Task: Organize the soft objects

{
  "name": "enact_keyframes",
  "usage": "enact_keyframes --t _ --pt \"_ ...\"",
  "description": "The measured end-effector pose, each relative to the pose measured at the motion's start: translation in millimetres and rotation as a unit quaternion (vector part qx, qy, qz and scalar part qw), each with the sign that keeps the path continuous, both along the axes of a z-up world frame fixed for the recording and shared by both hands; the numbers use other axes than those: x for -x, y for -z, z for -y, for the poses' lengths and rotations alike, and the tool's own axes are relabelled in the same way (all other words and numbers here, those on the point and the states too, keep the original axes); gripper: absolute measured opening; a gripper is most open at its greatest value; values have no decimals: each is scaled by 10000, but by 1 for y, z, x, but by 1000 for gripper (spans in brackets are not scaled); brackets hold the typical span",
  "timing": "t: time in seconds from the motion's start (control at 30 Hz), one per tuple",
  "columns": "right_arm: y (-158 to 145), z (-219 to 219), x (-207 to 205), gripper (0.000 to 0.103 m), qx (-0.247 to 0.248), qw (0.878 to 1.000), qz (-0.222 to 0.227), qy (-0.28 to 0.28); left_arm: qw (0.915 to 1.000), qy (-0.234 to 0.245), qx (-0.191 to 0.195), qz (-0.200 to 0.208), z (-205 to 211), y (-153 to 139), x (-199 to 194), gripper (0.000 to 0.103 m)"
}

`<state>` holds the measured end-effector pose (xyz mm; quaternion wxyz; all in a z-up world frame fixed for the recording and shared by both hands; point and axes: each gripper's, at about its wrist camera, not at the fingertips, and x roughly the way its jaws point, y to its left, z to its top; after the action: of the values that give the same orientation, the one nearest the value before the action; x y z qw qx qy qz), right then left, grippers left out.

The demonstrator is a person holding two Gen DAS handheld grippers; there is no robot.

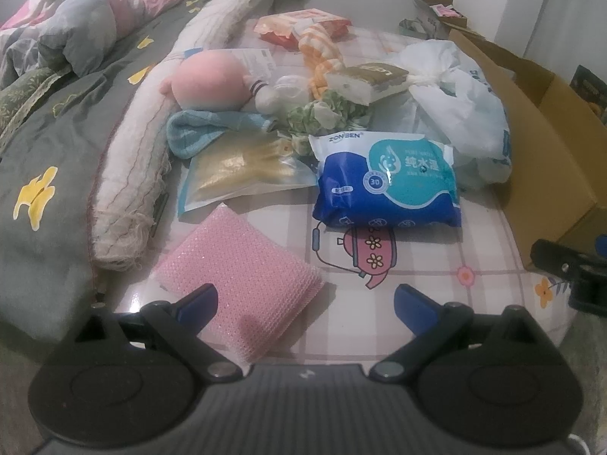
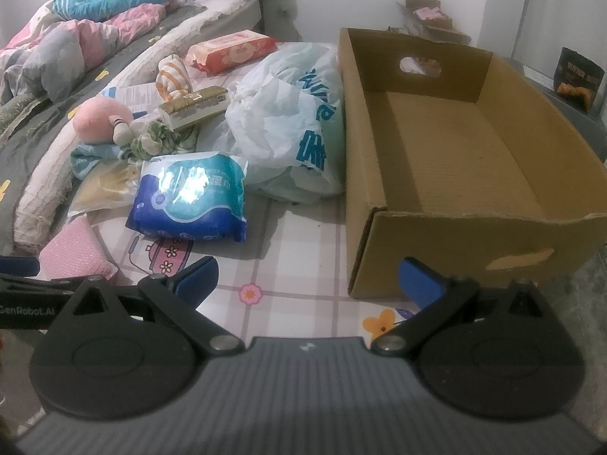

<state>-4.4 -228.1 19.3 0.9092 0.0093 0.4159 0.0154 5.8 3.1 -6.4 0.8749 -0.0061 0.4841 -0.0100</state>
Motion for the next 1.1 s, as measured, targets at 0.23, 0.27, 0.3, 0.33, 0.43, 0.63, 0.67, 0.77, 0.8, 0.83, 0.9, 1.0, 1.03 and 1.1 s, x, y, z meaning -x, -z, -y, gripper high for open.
enact_keyframes --t 0.23,0.27,0.3,0.33,0.43,0.63,0.67,0.77,0.8,0.83,0.9,1.0,1.03,1.1 --pt "1 0 0 102 4 10000 -6 7 10000 -5 -4 1 1 0 0 100" --pt "2 0 0 102 6 10000 -6 7 10000 -5 -6 1 1 0 0 100" --pt "2 0 0 102 4 10000 -5 5 10000 -2 1 -3 0 0 0 100" --pt "2 0 0 102 5 10000 -6 6 10000 -2 2 -1 0 0 0 100" --pt "2 0 0 102 10 10000 -11 4 10000 5 2 0 0 0 0 100" --pt "3 0 0 102 7 10000 -17 17 10000 0 -1 -4 0 0 0 100" --pt "3 -1 0 102 10 10000 -17 19 10000 -4 1 -3 0 0 0 100" --pt "3 0 0 102 15 10000 -18 13 10000 0 -1 0 0 0 0 100" --pt "4 0 0 102 17 10000 -19 12 10000 -2 1 -1 0 0 0 100" --pt "3 0 0 102 12 10000 -17 13 10000 -3 3 -1 0 0 0 100" --pt "3 -1 0 102 13 10000 -17 16 10000 -6 3 -6 0 0 -1 100" --pt "3 -1 0 102 15 10000 -17 14 10000 -2 3 -4 0 0 0 100" --pt "4 -1 0 102 19 10000 -18 11 10000 1 3 -4 0 0 0 100" --pt "4 -1 0 102 22 10000 -26 14 10000 0 -3 4 0 0 0 100"
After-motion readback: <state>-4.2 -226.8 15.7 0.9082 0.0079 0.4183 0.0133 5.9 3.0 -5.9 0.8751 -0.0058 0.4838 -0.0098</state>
